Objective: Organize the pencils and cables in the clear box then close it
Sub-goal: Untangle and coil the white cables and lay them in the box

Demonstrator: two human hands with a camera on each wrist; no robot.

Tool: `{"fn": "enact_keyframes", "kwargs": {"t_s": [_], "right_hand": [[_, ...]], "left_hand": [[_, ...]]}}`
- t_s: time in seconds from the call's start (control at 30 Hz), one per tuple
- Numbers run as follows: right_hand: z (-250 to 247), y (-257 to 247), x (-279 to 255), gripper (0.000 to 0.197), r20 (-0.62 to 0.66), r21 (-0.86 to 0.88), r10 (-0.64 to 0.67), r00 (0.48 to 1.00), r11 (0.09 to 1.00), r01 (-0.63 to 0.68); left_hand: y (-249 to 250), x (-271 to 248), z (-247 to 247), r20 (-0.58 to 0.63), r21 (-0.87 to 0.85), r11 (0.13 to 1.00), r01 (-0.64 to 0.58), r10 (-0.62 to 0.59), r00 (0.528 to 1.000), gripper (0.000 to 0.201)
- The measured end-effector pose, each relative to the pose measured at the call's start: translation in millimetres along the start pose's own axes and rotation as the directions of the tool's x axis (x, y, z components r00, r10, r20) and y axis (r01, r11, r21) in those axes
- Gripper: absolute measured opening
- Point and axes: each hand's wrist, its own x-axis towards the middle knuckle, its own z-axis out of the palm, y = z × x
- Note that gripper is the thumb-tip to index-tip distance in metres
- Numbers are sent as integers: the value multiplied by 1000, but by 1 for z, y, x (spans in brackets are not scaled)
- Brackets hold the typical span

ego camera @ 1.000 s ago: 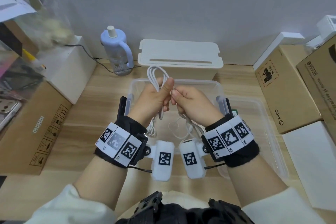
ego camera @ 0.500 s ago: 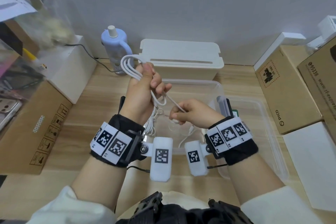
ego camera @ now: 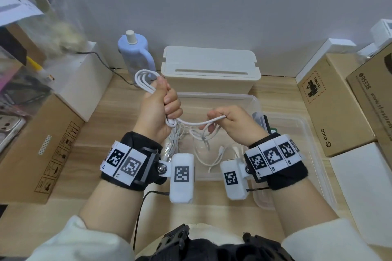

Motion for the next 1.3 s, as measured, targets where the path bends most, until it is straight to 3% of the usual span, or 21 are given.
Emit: {"fn": "enact_keyframes", "kwargs": {"t_s": [0.07,0.13,0.23,0.33,0.4,0.53,0.67,0.73,0.83,0.9,0.97,1.1,1.17,1.23,1.3], "right_hand": [[0,-11,-5,33,23,61,-50,998,997,48],[-4,-12,-7,27,9,88,-15,1000,996,14],[-13,5,-4,12,-99,-68,101,990,992,-108],[-20,25,-4,19,-198,-276,179,964,933,-230],[-20,32,-4,13,-217,-279,202,955,925,-259],[-15,21,-2,21,-209,-174,95,973,976,-132],[-16,-2,-7,24,-23,38,33,999,999,-32],[-16,-8,-8,12,3,15,-25,1000,1000,25],[-12,-13,-5,15,-37,-115,-151,988,983,146],[-9,-19,-3,19,-49,-128,-220,974,969,212],[-7,-24,-2,20,-73,-80,-250,965,966,245],[-6,-29,-1,17,-234,-129,-305,923,951,282],[-6,-30,0,28,-310,-190,-317,896,944,269],[-6,-29,1,34,-355,-195,-319,879,945,265],[-10,-24,3,35,-404,-142,-301,864,954,266]], "left_hand": [[-3,0,-2,-1,77,996,43,-43,999,32],[-2,-1,-5,-6,109,993,52,-51,999,32],[12,0,-14,-30,89,996,17,-14,999,32],[27,2,-25,-80,42,999,-29,32,996,32],[30,4,-29,-119,31,999,-43,47,992,33],[20,5,-28,-164,113,994,-14,32,986,34],[8,6,-27,-149,195,980,31,-1,989,33],[3,5,-25,-92,233,970,65,-45,995,31],[-4,2,-17,27,331,937,113,-129,991,30],[-11,-2,-8,122,392,907,152,-215,969,31],[-17,-8,-1,219,460,867,191,-319,922,45],[-25,-18,6,388,632,771,73,-397,832,85],[-26,-21,7,387,706,707,42,-434,814,71],[-27,-23,8,370,753,656,57,-493,787,33],[-26,-24,5,416,717,691,86,-525,742,26]]}}
